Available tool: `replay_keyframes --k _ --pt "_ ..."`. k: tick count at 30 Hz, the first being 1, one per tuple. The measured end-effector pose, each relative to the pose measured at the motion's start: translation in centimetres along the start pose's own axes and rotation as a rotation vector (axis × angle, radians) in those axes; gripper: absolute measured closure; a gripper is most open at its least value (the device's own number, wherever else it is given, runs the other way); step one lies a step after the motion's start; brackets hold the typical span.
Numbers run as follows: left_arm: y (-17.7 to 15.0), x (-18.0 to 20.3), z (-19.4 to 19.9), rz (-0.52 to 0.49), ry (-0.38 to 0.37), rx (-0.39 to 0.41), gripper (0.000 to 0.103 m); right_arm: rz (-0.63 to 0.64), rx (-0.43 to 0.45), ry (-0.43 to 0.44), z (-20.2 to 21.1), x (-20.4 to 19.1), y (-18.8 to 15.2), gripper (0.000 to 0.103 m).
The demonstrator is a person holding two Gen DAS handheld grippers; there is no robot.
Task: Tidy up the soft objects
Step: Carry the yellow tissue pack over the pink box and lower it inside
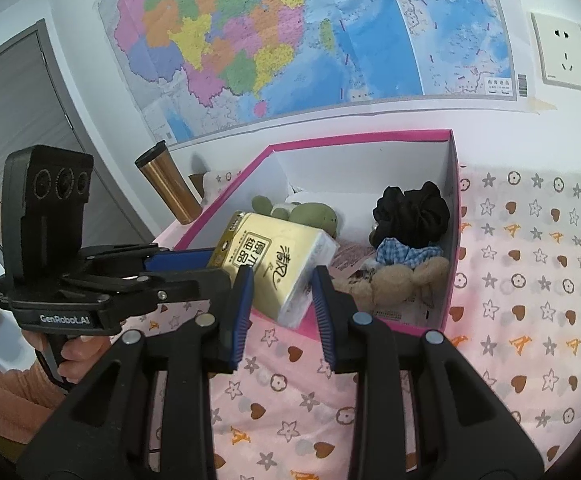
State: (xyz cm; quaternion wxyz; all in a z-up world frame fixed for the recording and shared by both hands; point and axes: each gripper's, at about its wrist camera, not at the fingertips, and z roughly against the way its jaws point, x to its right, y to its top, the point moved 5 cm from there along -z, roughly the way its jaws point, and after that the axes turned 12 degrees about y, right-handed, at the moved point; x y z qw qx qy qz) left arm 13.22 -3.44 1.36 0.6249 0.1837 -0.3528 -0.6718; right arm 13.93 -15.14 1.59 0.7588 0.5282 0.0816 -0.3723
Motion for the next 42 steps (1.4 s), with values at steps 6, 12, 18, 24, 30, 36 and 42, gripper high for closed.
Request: replay_keyframes --k 6,12,18,24,30,36,42 --pt "0.5 -0.2 -0.6 0.004 0.015 0.0 0.068 0.005 0.002 -0.001 -0.3 0.3 0.7 0.07" --pt "0.9 -0.2 -1.2 0.016 0.024 -0.001 0.068 0.005 0.0 -0.011 -0.6 0.9 1.2 0.07" --pt "1.1 -0.3 -1.9 0.02 0.035 -0.012 0.068 -0.004 -0.005 -0.019 -1.0 1.8 1.6 0.07" --pt "1.3 -0.5 -2.4 0.024 0.043 -0.023 0.068 -0.014 -0.014 -0.018 -1.6 2.6 1.8 0.07" --pt "1.5 -0.5 -2.9 0.027 0.046 -0.033 0.068 -0.02 -0.016 -0.022 -1.9 3.0 2.0 0.07" --pt "1.6 -0.5 -3.1 0.025 0.05 -0.038 0.068 -0.025 -0.017 -0.027 -2.1 3.4 2.1 0.07" --pt "1.7 -0.6 -3.2 0.023 0.052 -0.037 0.068 -0.026 -0.016 -0.026 -2.2 3.6 2.3 0.07"
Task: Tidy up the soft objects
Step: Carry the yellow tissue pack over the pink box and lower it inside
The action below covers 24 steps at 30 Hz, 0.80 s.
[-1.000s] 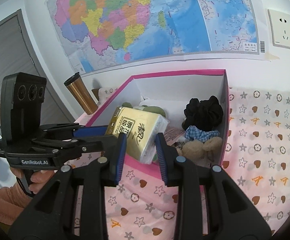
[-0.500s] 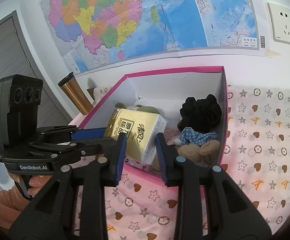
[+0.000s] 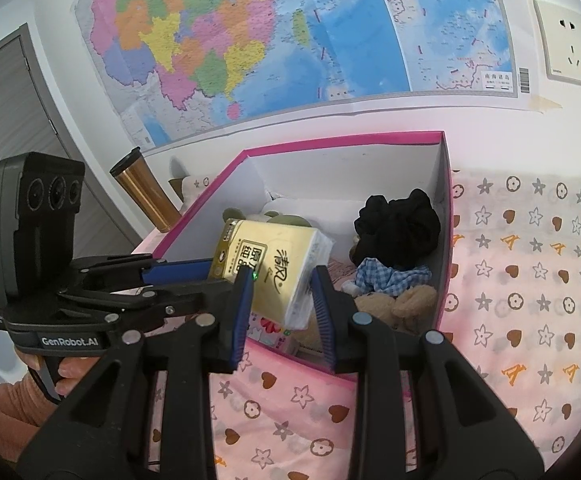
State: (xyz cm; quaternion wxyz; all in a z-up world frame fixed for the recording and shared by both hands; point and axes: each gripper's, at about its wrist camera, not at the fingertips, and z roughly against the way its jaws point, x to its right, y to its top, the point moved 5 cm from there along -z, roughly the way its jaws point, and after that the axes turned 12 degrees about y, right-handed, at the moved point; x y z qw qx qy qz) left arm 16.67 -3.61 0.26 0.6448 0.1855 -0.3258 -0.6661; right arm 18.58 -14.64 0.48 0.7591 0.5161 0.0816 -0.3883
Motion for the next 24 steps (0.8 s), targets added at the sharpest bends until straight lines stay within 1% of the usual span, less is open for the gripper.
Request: replay_keyframes --k 24 --pt "0.4 -0.6 -1.8 0.019 0.007 -0.028 0.068 -0.011 -0.015 -0.011 -1.0 0.9 0.4 0.07"
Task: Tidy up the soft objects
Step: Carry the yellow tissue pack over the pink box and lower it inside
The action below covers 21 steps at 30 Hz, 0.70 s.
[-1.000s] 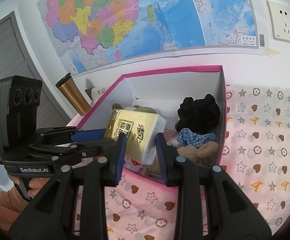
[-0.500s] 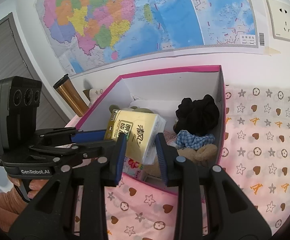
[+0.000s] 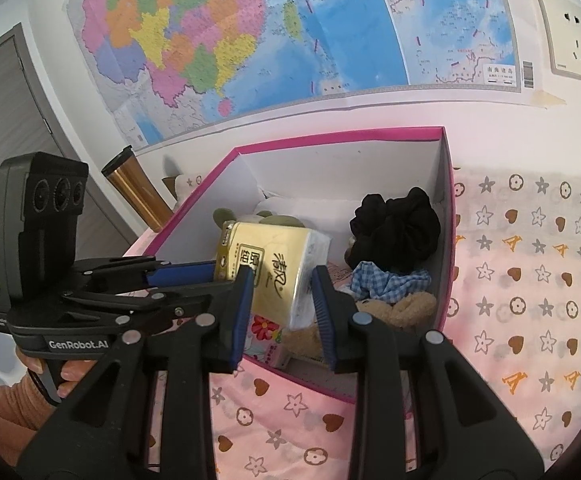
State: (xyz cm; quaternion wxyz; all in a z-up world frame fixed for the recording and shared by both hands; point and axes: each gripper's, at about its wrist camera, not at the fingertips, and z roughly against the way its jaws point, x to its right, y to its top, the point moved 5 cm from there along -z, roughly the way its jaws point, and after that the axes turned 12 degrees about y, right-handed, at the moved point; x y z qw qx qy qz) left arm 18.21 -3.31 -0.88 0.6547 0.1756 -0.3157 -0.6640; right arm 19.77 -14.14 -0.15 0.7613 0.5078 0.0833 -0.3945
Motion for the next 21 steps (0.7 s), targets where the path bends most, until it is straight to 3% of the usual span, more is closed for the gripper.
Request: replay_keyframes --k 21 --pt "0.19 -0.16 -0.76 0.006 0.01 -0.017 0.068 -0.009 -0.013 -0.008 -0.7 0.56 0.22 0.068"
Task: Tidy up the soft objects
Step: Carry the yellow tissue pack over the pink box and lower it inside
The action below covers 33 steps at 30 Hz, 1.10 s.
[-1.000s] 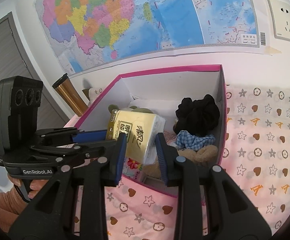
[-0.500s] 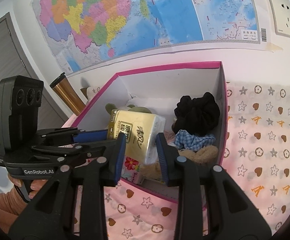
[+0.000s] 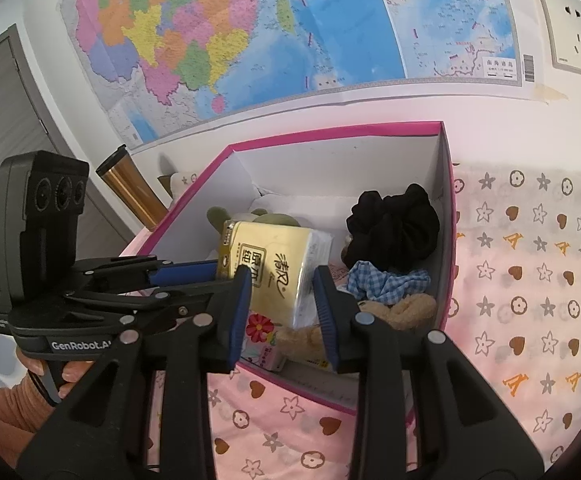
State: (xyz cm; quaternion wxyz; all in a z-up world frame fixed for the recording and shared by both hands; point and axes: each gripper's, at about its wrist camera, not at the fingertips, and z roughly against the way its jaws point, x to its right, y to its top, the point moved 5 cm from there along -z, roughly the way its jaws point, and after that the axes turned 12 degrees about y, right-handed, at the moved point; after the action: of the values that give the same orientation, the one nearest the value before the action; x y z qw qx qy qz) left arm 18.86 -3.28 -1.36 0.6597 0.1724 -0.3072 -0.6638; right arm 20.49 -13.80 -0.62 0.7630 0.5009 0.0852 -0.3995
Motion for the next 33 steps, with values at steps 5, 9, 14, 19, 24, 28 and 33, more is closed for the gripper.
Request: replay_keyframes --k 5,9,14,19,24,28,33 --pt "0.1 0.0 -0.4 0.003 0.005 -0.01 0.068 -0.006 -0.004 -0.003 -0.3 0.1 0.1 0.068" --pt "0.2 -0.1 -0.5 0.003 0.008 -0.014 0.068 -0.008 -0.009 -0.006 -0.4 0.3 0.1 0.068" --pt "0.2 -0.2 -0.8 0.005 0.007 -0.022 0.068 -0.011 -0.016 -0.01 -0.6 0.5 0.1 0.068" --pt "0.2 -0.3 -1.2 0.008 0.007 -0.031 0.068 -0.013 -0.022 -0.016 -0.8 0.6 0.1 0.068" --pt "0.2 -0.4 -1.6 0.014 0.005 -0.041 0.068 -0.014 -0.029 -0.019 -1.0 0.8 0.1 0.068" --pt "0.2 -0.6 -1.8 0.018 0.006 -0.048 0.068 -0.012 -0.037 -0.023 -1.2 0.8 0.2 0.068" --pt "0.2 -0.7 -2.0 0.021 0.01 -0.055 0.068 -0.01 -0.048 -0.028 -1.6 1.0 0.3 0.068"
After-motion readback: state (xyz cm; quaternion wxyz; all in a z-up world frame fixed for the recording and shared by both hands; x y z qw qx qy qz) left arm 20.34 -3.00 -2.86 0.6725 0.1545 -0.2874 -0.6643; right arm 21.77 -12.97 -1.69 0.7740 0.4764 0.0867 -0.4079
